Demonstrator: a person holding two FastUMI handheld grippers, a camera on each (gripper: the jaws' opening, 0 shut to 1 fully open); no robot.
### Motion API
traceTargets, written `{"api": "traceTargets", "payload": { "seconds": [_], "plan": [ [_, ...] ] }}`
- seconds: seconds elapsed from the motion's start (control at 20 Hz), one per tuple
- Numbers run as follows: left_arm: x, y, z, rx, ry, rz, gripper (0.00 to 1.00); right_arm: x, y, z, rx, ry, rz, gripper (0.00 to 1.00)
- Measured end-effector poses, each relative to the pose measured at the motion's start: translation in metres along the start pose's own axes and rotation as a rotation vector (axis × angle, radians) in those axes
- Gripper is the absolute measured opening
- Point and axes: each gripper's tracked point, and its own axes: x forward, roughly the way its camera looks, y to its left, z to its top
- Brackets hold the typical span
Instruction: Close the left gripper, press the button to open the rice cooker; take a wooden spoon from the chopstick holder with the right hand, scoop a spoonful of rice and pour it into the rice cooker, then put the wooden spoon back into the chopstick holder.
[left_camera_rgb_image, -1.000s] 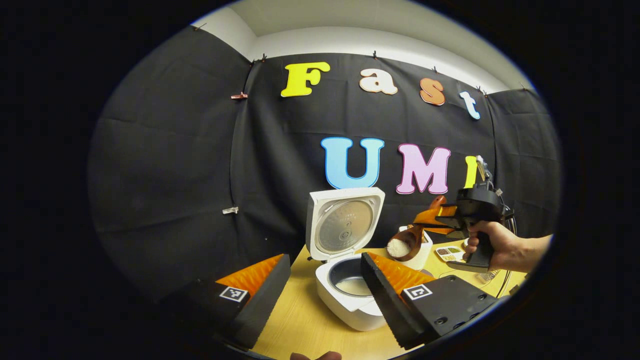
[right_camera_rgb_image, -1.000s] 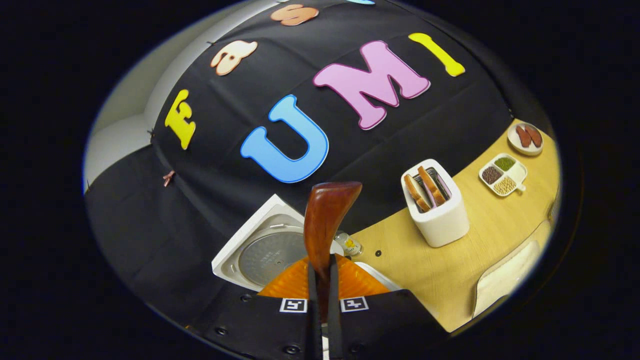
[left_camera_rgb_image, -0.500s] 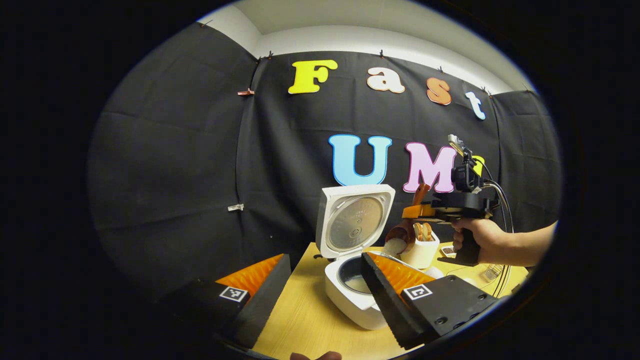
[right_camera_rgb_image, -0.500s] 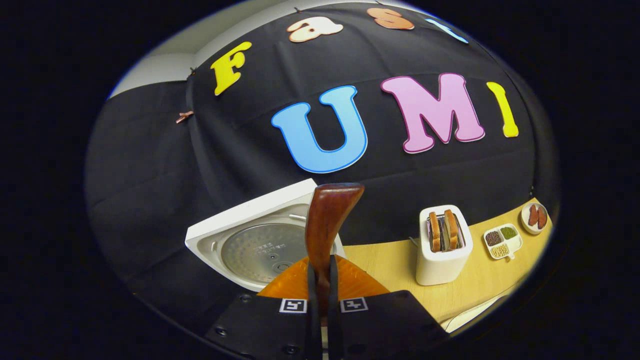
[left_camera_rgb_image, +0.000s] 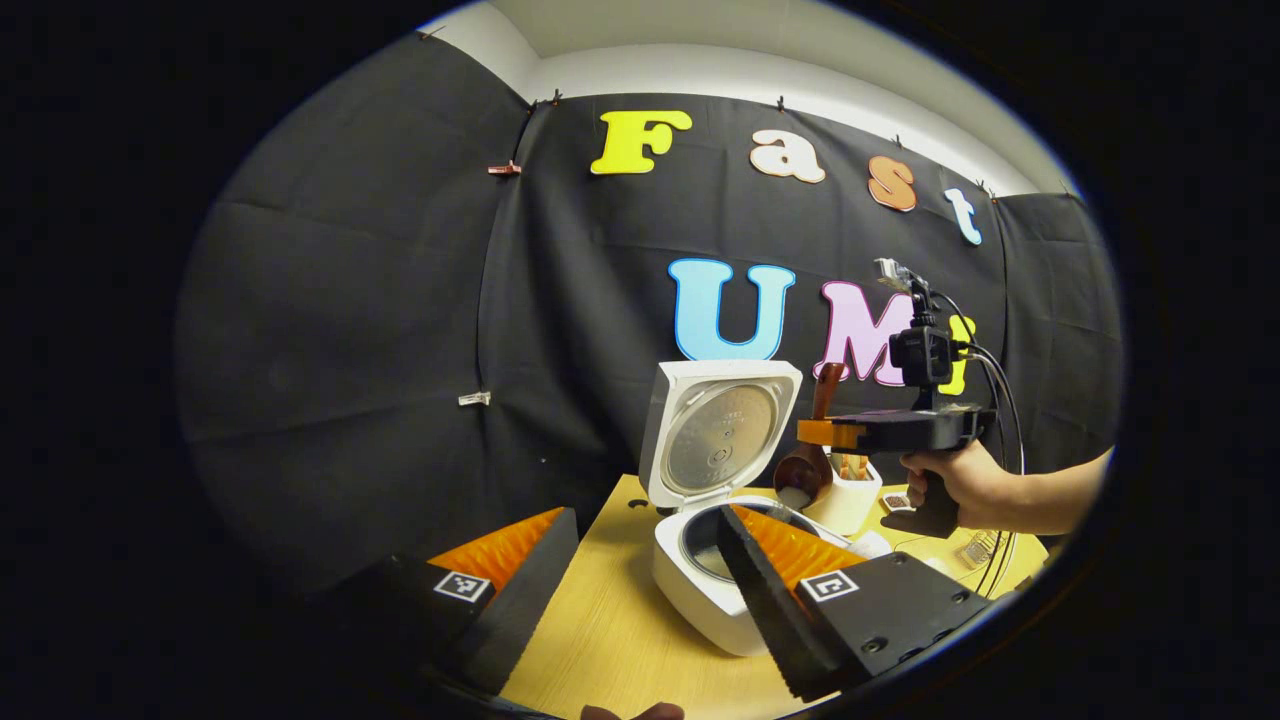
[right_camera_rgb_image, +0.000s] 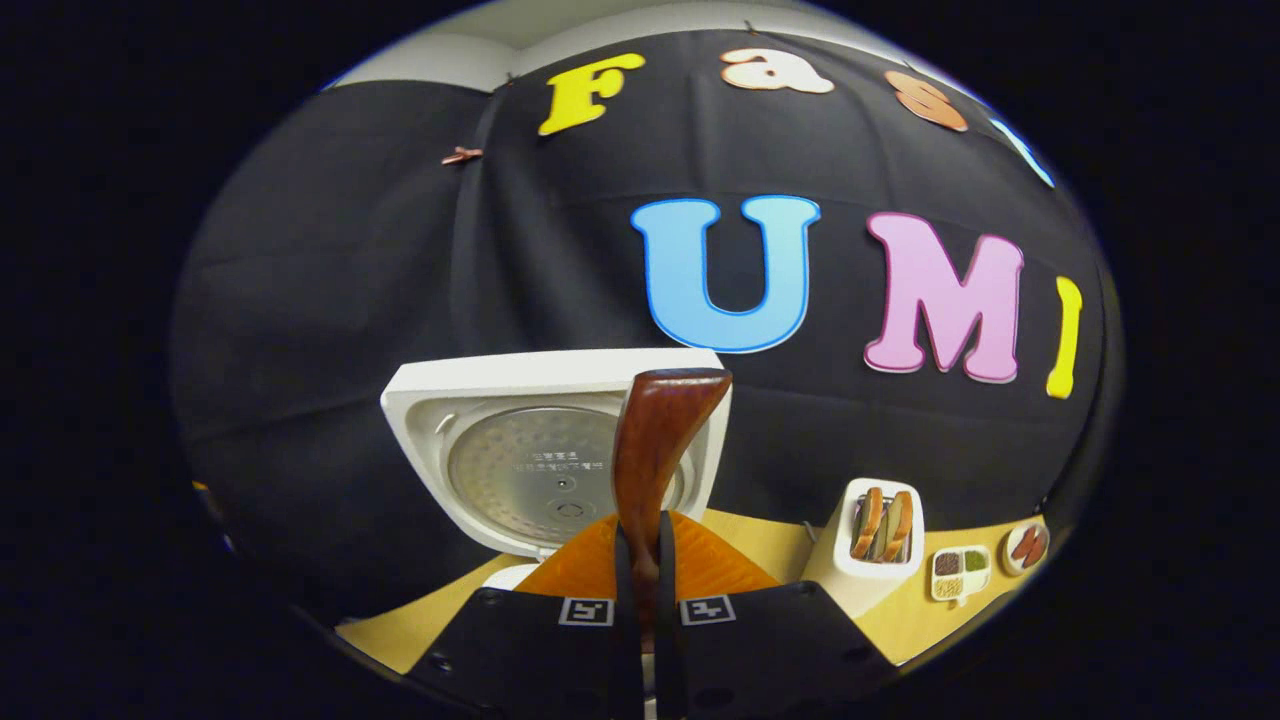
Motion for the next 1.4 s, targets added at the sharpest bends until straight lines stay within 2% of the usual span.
{"api": "traceTargets", "payload": {
  "seconds": [0.45, 0.6, 0.7, 0.8, 1.2, 1.4],
  "plan": [
    [-0.003, 0.003, -0.007, -0.007, 0.009, -0.005, 0.96, -0.013, 0.047, -0.008, -0.42, -0.01, 0.129, 0.09],
    [-0.002, 0.005, -0.008, -0.01, 0.014, -0.003, 0.96, -0.019, 0.068, -0.016, -0.488, -0.014, 0.18, 0.09],
    [-0.002, 0.005, -0.009, -0.011, 0.016, -0.002, 0.97, -0.021, 0.068, -0.017, -0.506, -0.014, 0.181, 0.1],
    [-0.004, 0.004, -0.009, -0.008, 0.016, 0.0, 0.97, -0.018, 0.062, -0.016, -0.45, 0.003, 0.173, 0.09],
    [-0.008, -0.005, -0.01, 0.003, 0.016, 0.001, 0.97, -0.02, 0.018, -0.004, 0.006, 0.051, 0.139, 0.1],
    [-0.008, -0.014, -0.009, 0.017, 0.015, 0.002, 0.97, -0.034, 0.001, 0.012, 0.248, 0.045, 0.156, 0.1]
  ]
}}
